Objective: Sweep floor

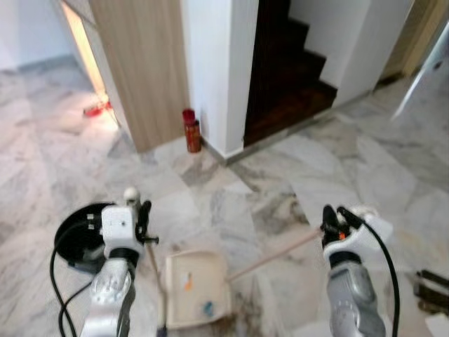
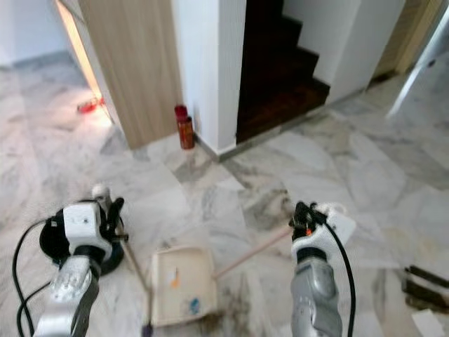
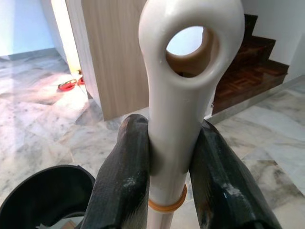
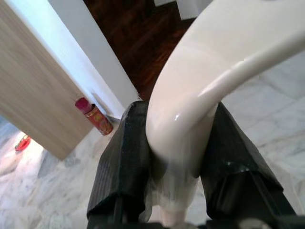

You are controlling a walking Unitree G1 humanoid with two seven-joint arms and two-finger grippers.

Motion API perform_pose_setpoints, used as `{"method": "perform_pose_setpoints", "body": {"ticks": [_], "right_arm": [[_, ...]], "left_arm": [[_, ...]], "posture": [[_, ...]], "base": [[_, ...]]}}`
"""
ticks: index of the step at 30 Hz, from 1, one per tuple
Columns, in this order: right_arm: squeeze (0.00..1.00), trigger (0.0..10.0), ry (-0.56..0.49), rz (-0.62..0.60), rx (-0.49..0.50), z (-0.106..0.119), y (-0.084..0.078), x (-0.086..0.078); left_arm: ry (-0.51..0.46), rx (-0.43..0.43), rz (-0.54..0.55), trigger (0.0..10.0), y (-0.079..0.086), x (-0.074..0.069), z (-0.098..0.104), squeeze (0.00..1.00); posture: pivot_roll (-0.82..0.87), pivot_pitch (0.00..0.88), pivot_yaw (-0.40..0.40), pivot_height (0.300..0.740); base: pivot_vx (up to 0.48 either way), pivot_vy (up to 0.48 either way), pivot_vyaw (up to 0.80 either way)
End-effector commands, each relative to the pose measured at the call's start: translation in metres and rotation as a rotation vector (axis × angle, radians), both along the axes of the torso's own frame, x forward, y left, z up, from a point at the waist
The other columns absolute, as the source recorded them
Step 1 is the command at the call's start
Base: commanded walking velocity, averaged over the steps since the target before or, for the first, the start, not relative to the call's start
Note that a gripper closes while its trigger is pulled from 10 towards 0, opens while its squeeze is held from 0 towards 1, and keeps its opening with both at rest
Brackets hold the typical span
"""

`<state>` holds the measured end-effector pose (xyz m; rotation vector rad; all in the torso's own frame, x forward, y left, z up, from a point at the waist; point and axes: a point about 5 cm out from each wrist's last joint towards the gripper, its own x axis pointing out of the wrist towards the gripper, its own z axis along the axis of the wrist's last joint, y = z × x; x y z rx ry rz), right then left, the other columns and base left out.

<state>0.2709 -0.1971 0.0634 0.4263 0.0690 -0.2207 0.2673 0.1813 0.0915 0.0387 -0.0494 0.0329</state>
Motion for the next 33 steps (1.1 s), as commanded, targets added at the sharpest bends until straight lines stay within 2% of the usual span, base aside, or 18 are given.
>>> {"method": "perform_pose_setpoints", "body": {"ticks": [1,33], "right_arm": [[0.0,10.0,-0.063,0.012,0.026,0.012,0.0056,0.0062],[0.0,10.0,-0.061,0.013,0.027,0.0111,0.0039,0.0053]], "left_arm": [[-0.043,-0.018,-0.01,10.0,-0.0004,0.0026,0.0094,0.0],[-0.038,-0.023,-0.024,10.0,-0.0024,0.0012,0.0084,0.0]], "posture": [[0.05,0.0,-0.011,0.74],[0.05,0.0,-0.011,0.74]], "base": [[0.0,0.326,0.0],[0.0,0.327,0.0]]}}
